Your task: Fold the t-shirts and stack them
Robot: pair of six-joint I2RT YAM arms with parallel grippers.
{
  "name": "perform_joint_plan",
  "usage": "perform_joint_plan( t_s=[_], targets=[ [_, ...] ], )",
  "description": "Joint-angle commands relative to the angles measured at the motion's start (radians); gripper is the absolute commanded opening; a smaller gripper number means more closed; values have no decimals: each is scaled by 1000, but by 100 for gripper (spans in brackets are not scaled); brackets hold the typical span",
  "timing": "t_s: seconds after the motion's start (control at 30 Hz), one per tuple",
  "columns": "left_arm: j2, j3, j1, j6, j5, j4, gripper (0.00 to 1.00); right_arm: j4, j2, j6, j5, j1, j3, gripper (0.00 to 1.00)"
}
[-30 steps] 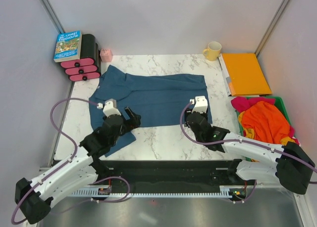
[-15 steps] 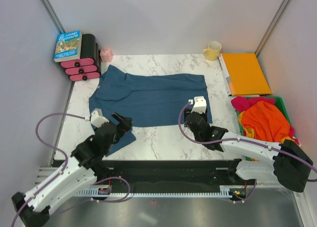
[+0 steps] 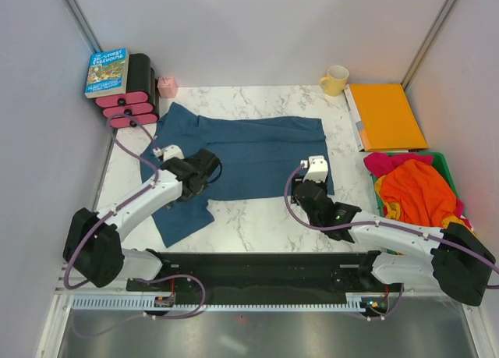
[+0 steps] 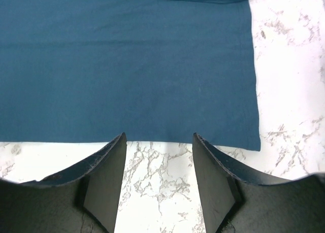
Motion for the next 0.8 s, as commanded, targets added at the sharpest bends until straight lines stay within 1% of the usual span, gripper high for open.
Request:
perform_joint_plan(
  t_s=[0.0,0.07,0.17,0.23,0.4,0.47,0.53,0.77],
  targets=[
    [-88,-132,167,9,108,41,97,54,-20,34,-41,5,-20,62],
    [-123,-182,230,5,137,75,94,60,-23,37,-53,5,-20,62],
    [-131,-216,289,9,191,106,91,74,-23,37,-73,5,-23,62],
    [-126,-232,304,9,244,131,90,76,-16,37,-72,5,-26,62],
    [-112,-315,307,-28,319,190,88,77,-13,39,-78,7,-30,62],
    [-111,-359,303,-44,370,214,87,77,-13,39,-76,7,-31,62],
    [-121,-388,292,-54,390,222,85,79,-8,41,-78,7,-33,62],
    [-215,-483,232,-89,363,218,80,93,50,42,-87,7,-16,61]
  ],
)
